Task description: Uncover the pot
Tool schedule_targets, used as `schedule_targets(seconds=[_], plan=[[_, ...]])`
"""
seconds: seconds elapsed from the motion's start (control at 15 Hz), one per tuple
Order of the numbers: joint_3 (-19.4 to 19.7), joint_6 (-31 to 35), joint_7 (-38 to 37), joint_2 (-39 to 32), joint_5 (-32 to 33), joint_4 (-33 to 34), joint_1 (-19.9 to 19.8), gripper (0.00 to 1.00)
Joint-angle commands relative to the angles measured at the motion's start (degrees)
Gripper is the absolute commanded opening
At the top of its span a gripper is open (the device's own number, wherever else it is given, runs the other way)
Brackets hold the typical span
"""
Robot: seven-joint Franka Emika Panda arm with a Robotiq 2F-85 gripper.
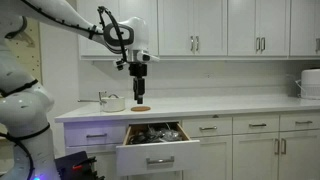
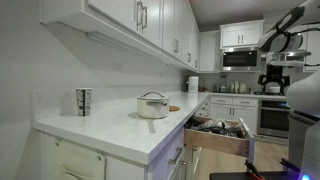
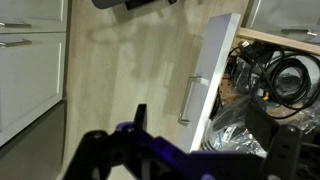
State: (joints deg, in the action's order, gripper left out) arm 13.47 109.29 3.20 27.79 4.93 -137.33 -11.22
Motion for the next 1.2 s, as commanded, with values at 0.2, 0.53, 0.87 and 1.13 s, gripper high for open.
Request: schedule_targets(seconds=[0.2,0.53,0.87,1.13], plan=[[-0.43,-0.11,0.22,-0.09,-0.24,0.11,-0.52,1.0],[-0.43,-0.11,0.22,-0.09,-0.24,0.11,-0.52,1.0],[-1.7,-0.14,2.28,-0.92,-0.04,0.25,1.33,1.0],[-4.33,0.13,6.14,-2.46,-0.08,0.84,5.22,1.0]])
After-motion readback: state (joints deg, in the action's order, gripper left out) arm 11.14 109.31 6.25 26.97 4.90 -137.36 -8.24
